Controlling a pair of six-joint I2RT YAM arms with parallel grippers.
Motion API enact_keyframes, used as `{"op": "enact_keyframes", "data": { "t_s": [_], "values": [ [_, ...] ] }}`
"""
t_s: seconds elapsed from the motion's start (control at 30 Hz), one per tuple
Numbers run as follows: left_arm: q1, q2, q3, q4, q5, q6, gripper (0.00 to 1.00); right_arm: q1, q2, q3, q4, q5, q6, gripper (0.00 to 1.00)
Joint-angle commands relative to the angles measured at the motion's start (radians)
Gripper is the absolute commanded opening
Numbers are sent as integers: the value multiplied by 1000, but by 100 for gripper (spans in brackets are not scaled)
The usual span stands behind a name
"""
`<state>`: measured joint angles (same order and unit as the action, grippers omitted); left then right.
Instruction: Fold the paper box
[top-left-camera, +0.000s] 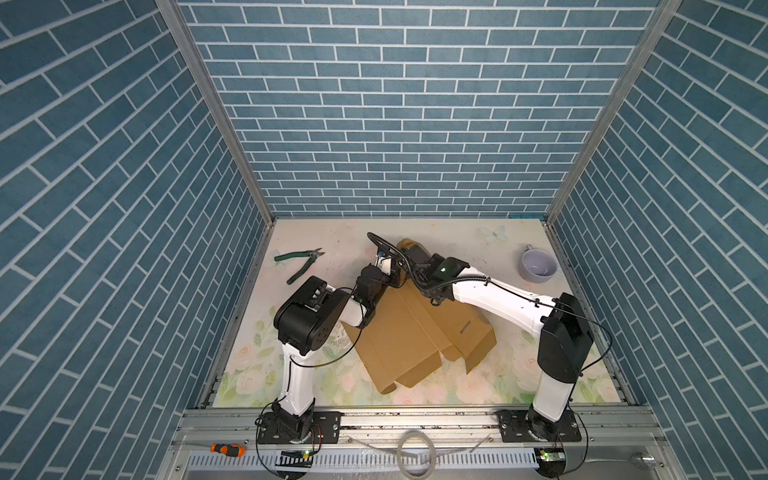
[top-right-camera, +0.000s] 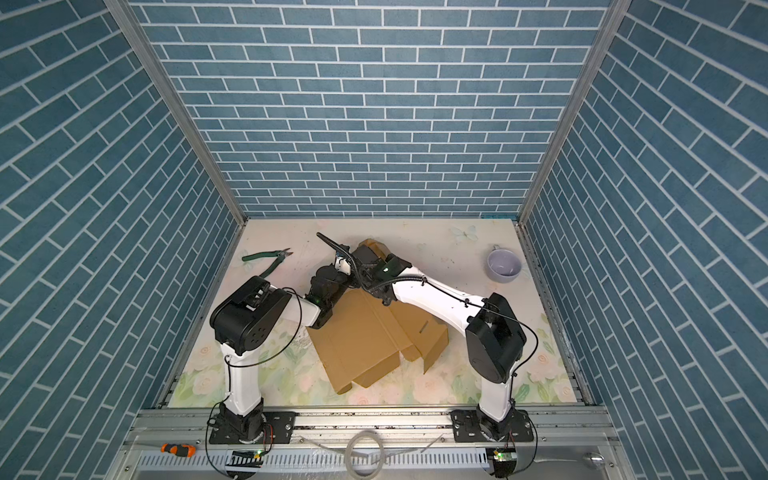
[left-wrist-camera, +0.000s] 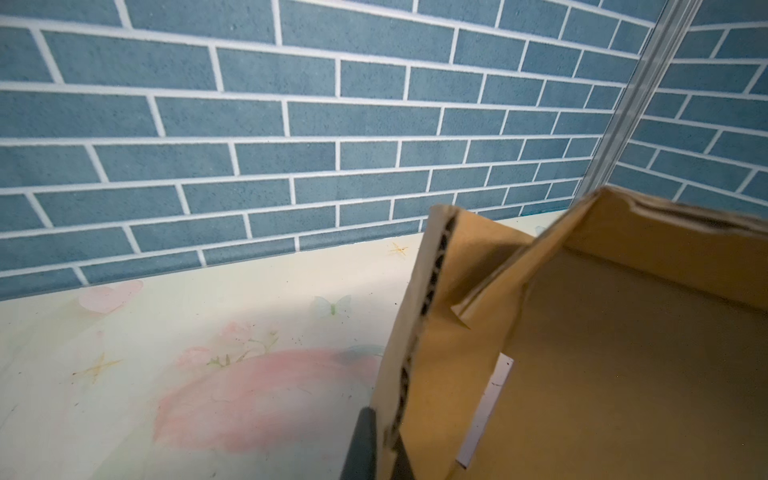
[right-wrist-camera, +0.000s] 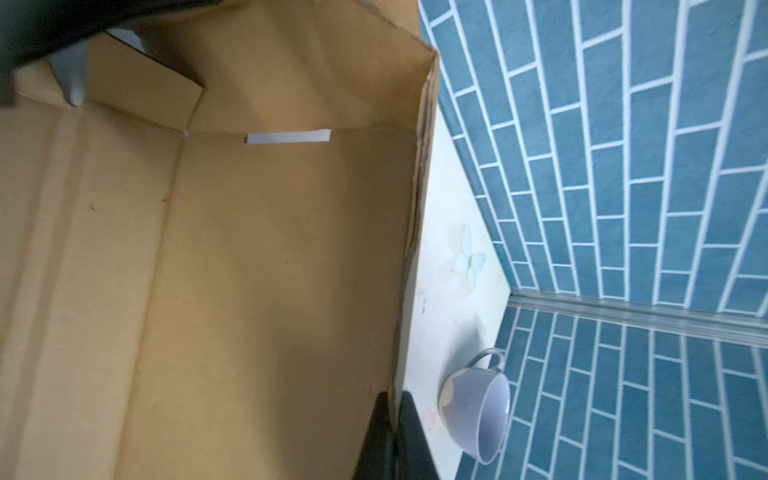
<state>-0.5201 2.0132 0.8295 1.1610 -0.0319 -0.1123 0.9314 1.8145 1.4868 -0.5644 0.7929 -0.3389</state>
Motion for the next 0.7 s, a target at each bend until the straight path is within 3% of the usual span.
{"op": "enact_keyframes", "data": {
  "t_s": [0.0,0.2,0.37,0.5,0.67],
  "values": [
    [1,-53,42,22,21,-11,0,13,-42,-67,338,19,-300,0],
    [56,4,61,49,104,-83,3,28,-25,-130,458,-13,-351,0],
    [64,-20,18,20,199,-62,16,37,-25,-220,513,-11,-373,0],
    [102,-67,14,-62,316,-61,27,38,-23,-241,555,8,-400,0],
    [195,-83,46,-128,520,-134,31,39,-9,-261,605,20,-442,0]
  ]
}}
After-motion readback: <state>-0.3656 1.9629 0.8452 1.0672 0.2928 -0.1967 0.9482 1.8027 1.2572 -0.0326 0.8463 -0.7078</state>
